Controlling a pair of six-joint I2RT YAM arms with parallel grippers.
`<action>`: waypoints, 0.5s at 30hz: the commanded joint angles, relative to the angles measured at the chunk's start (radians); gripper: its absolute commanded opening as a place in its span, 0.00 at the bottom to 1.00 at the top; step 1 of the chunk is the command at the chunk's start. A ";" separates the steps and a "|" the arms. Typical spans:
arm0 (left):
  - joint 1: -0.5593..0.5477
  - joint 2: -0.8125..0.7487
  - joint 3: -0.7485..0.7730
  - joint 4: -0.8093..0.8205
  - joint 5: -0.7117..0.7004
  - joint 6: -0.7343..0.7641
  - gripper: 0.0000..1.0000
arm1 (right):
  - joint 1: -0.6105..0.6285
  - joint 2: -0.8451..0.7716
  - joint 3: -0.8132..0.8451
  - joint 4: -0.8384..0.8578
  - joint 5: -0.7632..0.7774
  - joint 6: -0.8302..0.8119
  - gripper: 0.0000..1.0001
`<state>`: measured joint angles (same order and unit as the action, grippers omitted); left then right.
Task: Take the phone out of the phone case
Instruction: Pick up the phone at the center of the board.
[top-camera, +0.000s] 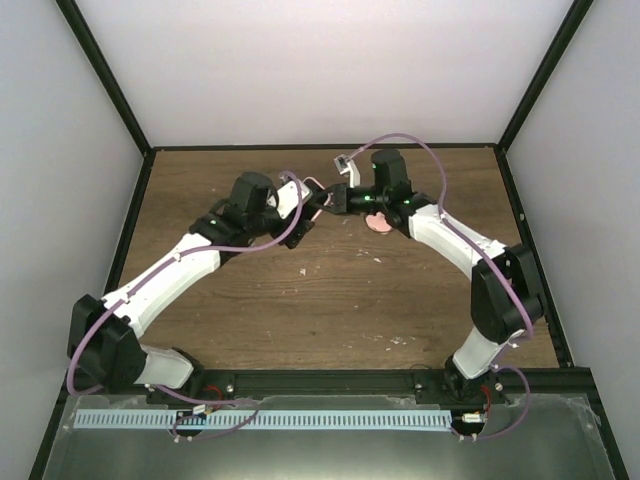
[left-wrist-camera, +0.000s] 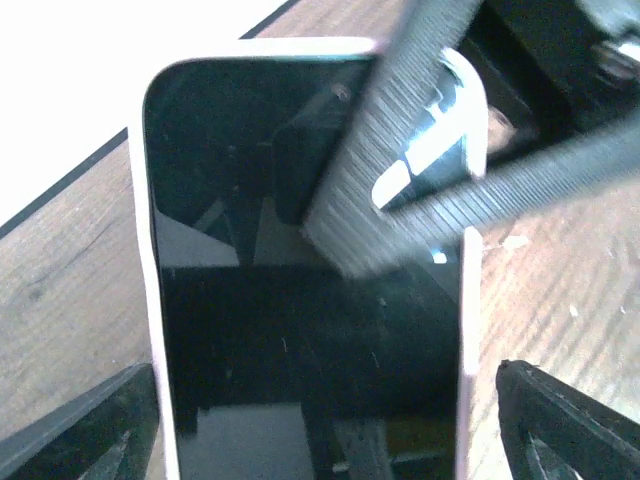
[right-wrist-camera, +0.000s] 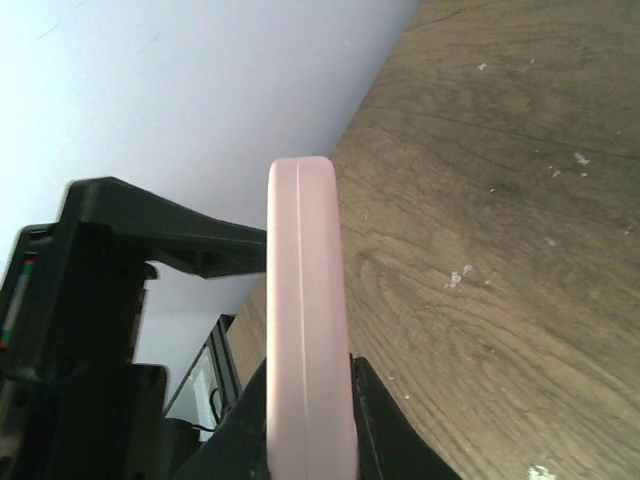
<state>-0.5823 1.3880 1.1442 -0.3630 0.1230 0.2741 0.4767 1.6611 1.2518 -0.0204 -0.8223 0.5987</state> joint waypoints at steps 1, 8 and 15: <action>0.006 -0.075 0.024 -0.085 0.078 0.035 0.99 | -0.057 -0.059 0.009 0.045 -0.070 -0.079 0.01; 0.068 -0.178 0.004 -0.198 0.233 -0.016 1.00 | -0.109 -0.174 -0.048 0.061 -0.276 -0.316 0.01; 0.138 -0.322 -0.097 -0.197 0.404 -0.105 1.00 | -0.165 -0.198 -0.026 -0.117 -0.436 -0.501 0.01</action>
<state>-0.4877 1.1328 1.1046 -0.5323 0.3485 0.2119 0.3386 1.4948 1.1908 -0.0635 -1.1183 0.2359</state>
